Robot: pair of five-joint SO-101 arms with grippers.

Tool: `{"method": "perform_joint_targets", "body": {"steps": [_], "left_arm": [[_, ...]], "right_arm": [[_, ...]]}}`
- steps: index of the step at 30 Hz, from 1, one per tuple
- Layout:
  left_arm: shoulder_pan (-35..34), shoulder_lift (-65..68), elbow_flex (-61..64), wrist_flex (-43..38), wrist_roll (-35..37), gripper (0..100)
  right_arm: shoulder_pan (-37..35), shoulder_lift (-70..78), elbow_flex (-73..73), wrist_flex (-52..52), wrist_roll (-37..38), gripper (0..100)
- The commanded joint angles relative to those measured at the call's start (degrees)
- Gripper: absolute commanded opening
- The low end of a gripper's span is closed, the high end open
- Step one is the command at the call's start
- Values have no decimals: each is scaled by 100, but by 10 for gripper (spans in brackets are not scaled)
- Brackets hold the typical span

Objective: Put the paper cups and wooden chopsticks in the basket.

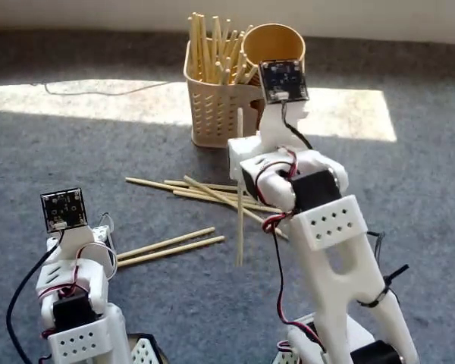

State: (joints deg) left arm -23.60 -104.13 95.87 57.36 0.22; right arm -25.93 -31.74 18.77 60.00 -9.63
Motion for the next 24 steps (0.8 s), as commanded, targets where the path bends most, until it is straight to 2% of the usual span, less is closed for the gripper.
{"method": "perform_joint_targets", "body": {"steps": [1,7,12,19,24], "left_arm": [[-40,-48,127,-105,-53,181],[-40,-48,127,-105,-53,181],[-40,-48,127,-105,-53,181],[-40,-48,127,-105,-53,181],[-40,-48,127,-97,-53,181]], "right_arm": [[66,-549,-286,-488,-264,6],[66,-989,-277,-1560,-246,5],[75,-1086,-286,-2870,-246,5],[84,-848,-286,-4611,-237,5],[426,-426,-286,-5851,-237,5]]}}
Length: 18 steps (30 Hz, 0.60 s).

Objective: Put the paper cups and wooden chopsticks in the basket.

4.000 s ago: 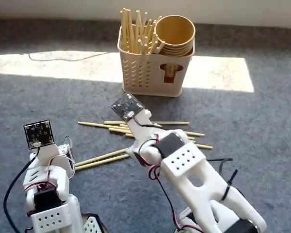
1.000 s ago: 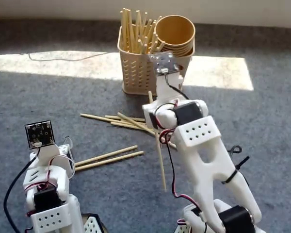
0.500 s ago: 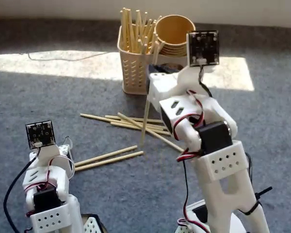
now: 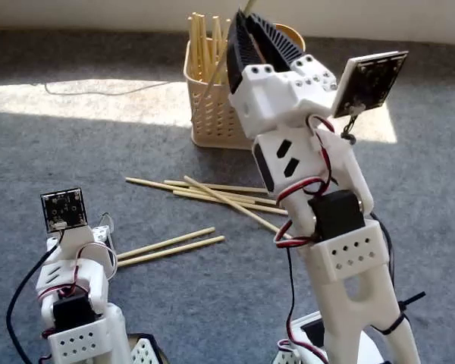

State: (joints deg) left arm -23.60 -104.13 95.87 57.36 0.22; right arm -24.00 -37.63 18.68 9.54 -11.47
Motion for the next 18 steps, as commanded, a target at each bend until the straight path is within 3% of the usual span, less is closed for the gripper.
{"method": "perform_joint_targets", "body": {"steps": [1,11,18], "left_arm": [[-40,-48,127,-97,-53,181],[-40,-48,127,-97,-53,181],[-40,-48,127,-97,-53,181]], "right_arm": [[330,268,-277,-1033,-53,5],[611,1499,-277,-2897,-53,5],[611,2105,-251,-3187,132,5]]}}
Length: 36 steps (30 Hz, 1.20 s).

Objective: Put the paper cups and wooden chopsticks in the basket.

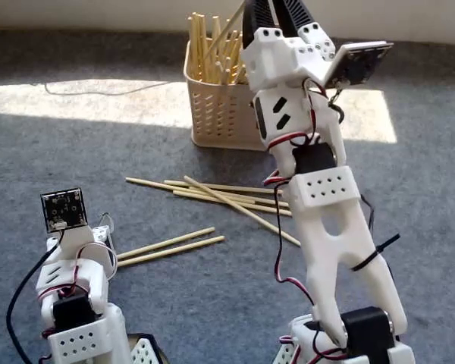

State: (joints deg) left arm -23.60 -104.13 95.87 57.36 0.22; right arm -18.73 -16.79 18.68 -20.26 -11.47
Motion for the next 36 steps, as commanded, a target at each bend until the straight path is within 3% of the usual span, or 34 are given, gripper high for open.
{"method": "perform_joint_targets", "body": {"steps": [1,4,16,23,26,36], "left_arm": [[-40,-48,127,-97,-53,181],[-40,-48,127,-97,-53,181],[-40,-48,127,-97,-53,181],[-40,-48,127,-97,-53,181],[-40,-48,127,-97,-53,181],[-40,-48,127,-97,-53,181]], "right_arm": [[75,84,-251,-207,343,5],[40,171,-224,-207,712,5],[40,145,629,-163,756,8],[31,66,655,-154,747,163],[31,-277,664,-66,738,166],[-576,-1903,637,2413,747,166]]}}
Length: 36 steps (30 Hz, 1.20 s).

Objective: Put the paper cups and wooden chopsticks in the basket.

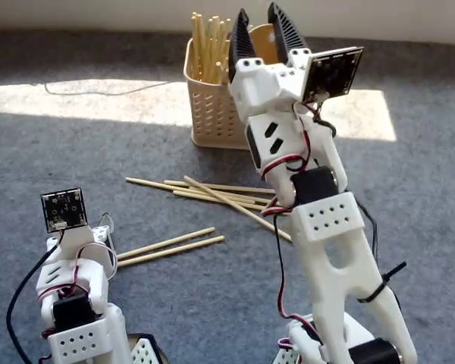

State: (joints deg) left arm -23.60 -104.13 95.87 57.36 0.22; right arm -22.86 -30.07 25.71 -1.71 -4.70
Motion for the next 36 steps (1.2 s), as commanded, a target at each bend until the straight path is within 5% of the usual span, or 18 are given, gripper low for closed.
{"method": "perform_joint_targets", "body": {"steps": [1,14,18,29,36], "left_arm": [[-40,-48,127,-97,-53,181],[-40,-48,127,-97,-53,181],[-40,-48,127,-97,-53,181],[-40,-48,127,-97,-53,181],[-48,-48,127,-97,-53,181]], "right_arm": [[-207,-708,-66,804,70,166],[-347,-1235,-57,4163,88,166],[-479,-1226,119,4857,905,166],[-1402,-1095,655,5833,1846,166],[-1464,629,268,6079,2040,166]]}}
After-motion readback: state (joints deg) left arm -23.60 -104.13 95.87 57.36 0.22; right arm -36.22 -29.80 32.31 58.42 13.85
